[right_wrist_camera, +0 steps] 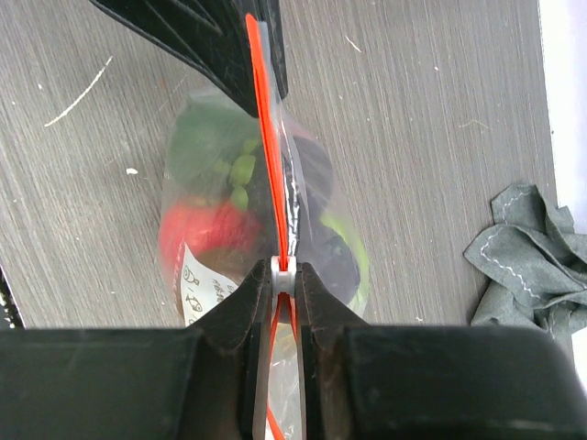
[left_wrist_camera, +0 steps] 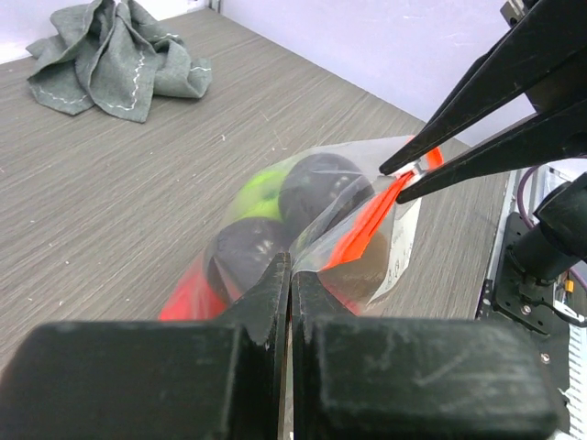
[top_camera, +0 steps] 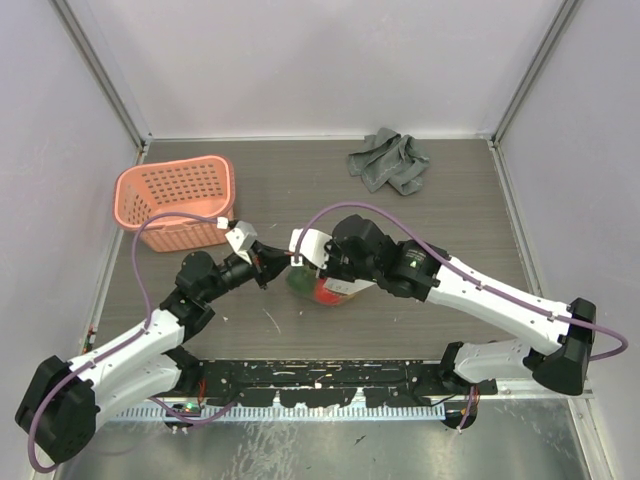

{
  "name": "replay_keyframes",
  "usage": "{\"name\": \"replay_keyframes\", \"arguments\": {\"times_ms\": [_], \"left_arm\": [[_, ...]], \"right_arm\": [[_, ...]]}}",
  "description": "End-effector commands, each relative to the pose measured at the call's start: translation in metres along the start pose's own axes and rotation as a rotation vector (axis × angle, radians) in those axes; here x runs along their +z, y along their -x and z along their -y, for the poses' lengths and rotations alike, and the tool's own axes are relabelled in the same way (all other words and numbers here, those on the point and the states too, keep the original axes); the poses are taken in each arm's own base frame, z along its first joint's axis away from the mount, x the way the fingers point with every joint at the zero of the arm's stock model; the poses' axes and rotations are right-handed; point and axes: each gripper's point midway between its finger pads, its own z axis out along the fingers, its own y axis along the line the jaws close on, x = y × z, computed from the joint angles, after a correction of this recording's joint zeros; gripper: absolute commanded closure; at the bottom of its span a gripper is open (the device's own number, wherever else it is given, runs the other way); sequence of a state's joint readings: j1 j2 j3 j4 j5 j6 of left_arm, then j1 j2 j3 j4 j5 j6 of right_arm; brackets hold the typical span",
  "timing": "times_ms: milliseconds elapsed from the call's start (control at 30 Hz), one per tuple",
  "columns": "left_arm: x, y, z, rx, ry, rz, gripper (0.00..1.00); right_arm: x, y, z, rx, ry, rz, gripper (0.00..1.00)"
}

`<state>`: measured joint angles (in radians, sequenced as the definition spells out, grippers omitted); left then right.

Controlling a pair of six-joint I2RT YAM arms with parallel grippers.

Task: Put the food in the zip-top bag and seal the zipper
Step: Zip the zipper food storage bag at the center of the board.

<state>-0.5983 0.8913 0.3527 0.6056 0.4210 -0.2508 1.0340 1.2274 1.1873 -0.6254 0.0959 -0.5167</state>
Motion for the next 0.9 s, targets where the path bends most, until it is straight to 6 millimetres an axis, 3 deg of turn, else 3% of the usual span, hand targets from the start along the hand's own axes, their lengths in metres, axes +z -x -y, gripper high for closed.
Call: {"name": "replay_keyframes", "arguments": {"times_ms": [0, 200, 467, 533, 600, 667, 767, 867], "left_arm": [[-0.004, 0.008, -0.023, 0.013, 0.125, 0.035, 1.00], [-0.004, 0.006, -0.026, 0.004, 0.138, 0.030, 1.00], [-0.002, 0.008, -0.012, 0.030, 0.051, 0.034, 1.00], [0.000, 0.007, -0.007, 0.041, 0.020, 0.022, 0.91], [0.002, 0.006, -0.003, 0.054, -0.012, 0.005, 0.69], [0.005, 0.006, 0.001, 0.065, -0.043, -0.006, 0.57], [0.011, 0.007, 0.006, 0.071, -0.086, -0.021, 0.46], [0.018, 0.006, 0.007, 0.073, -0.118, -0.034, 0.41]], "right_arm": [[-0.018, -0.015, 0.010, 0.039, -0.062, -0.041, 0.98], [-0.022, -0.029, 0.011, 0.082, -0.081, -0.078, 0.98], [-0.022, -0.034, 0.008, 0.107, -0.083, -0.086, 0.98], [-0.022, -0.031, 0.009, 0.106, -0.079, -0.075, 0.98], [-0.023, -0.028, 0.010, 0.104, -0.079, -0.066, 0.98], [-0.024, -0.025, 0.012, 0.100, -0.080, -0.060, 0.98], [-0.025, -0.019, 0.014, 0.094, -0.077, -0.045, 0.98], [-0.024, -0.015, 0.014, 0.086, -0.069, -0.038, 0.98]]}}
